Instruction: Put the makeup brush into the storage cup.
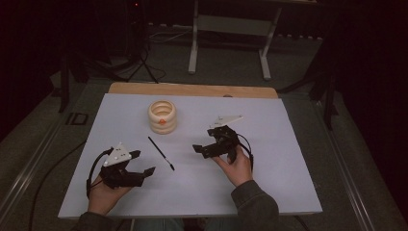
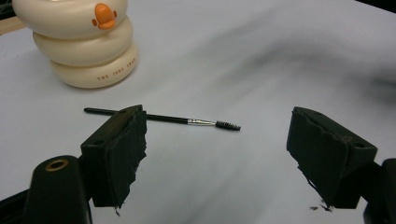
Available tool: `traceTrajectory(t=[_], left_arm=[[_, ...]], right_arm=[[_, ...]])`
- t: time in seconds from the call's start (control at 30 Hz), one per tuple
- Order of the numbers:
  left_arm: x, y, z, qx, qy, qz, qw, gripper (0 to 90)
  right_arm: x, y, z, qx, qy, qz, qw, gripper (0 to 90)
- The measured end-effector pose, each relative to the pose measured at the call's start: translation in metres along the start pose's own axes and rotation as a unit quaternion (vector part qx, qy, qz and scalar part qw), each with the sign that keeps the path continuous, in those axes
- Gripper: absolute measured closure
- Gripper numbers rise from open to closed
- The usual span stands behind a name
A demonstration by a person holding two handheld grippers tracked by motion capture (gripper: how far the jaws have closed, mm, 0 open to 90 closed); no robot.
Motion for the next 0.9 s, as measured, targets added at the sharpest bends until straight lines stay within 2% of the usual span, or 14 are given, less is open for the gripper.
traceTrajectory(t=[0.47, 0.57, 0.7, 0.83, 0.9], left_arm=[[0.001, 0.001, 0.001, -0.001, 0.002, -0.002, 1.0000, 20.6], [0.002, 0.001, 0.002, 0.001, 0.005, -0.003, 1.0000, 20.3], [0.002, 0.001, 0.003, 0.001, 0.006, -0.003, 1.0000, 20.1], [0.002, 0.001, 0.004, 0.002, 0.006, -0.003, 1.0000, 20.2], [0.002, 0.000, 0.004, 0.003, 0.007, -0.002, 1.0000, 20.2]], right_arm=[[-0.026, 0.036, 0.023, 0.035, 0.003, 0.022, 0.9991, 17.3], [-0.033, 0.042, 0.028, 0.039, 0.015, 0.030, 0.9987, 21.4], [-0.040, 0.048, 0.030, 0.042, 0.016, 0.034, 0.9984, 23.0], [-0.053, 0.054, 0.034, 0.042, 0.017, 0.050, 0.9978, 23.6], [-0.058, 0.056, 0.036, 0.040, 0.018, 0.058, 0.9974, 26.8]])
Point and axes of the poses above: each handheld gripper's, and its own axes: x roughly backward along the jaws, y roughly out of its top, z roughly to its left, the point moved 10 cm from there along -x, roughly forward along the jaws, and after that the axes turned 15 degrees about z, right-handed, at the moved point
